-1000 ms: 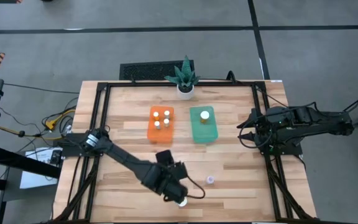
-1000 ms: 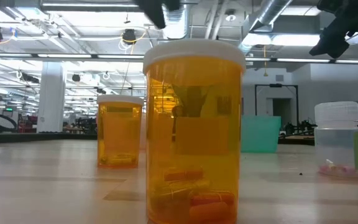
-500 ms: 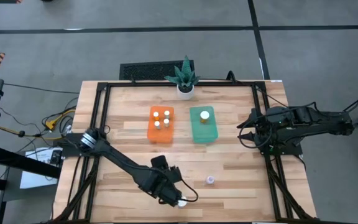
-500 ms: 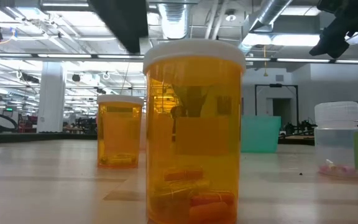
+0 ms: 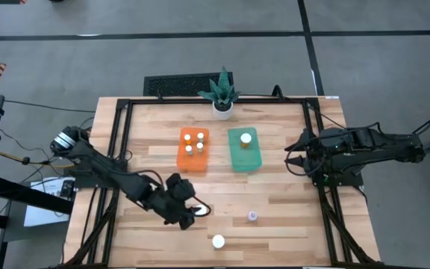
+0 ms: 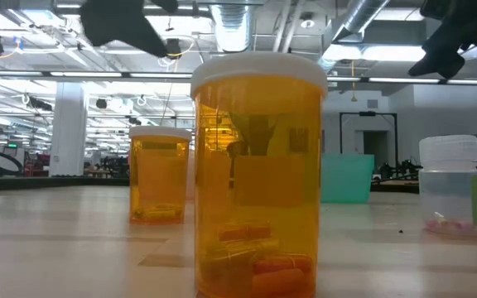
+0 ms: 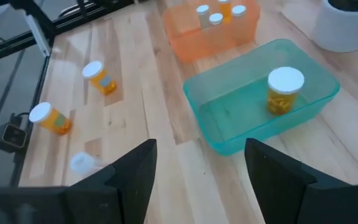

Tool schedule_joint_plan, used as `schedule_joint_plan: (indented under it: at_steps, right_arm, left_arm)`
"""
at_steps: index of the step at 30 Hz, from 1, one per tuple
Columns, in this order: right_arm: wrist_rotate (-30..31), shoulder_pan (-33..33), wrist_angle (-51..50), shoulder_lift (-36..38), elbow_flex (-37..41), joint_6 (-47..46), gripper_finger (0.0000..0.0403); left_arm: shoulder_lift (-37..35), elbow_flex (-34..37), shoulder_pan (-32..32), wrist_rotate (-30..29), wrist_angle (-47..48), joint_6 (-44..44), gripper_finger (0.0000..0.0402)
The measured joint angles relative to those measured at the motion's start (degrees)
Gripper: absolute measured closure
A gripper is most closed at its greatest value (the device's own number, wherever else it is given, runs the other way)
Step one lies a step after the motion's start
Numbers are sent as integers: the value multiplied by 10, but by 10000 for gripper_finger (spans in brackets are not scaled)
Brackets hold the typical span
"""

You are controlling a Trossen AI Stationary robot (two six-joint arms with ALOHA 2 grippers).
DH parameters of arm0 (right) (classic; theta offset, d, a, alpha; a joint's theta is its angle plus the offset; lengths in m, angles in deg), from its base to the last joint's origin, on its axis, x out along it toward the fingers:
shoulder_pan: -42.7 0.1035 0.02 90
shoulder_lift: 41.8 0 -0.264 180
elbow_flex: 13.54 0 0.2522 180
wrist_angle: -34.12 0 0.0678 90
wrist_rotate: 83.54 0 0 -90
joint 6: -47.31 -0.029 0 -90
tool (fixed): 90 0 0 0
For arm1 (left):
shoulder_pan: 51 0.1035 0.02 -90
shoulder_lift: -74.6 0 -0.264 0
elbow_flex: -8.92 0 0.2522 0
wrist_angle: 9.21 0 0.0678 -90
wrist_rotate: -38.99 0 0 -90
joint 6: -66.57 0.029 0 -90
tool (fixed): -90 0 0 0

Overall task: Pick and place medicine bottles into bin by pill shape (circle, oval)
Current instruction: Put the top orange pill bottle into the green bin

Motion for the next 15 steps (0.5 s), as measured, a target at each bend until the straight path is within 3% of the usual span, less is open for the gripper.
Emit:
schedule_joint_plan:
  at_steps: [6,15]
  right_arm:
    - [4,0,0,0,0,-21,148]
    - [4,0,-2,0,0,-30,148]
  left_arm:
    - [36,2,13,22,-47,109,123]
    - [100,2,11,58,-68,116,123]
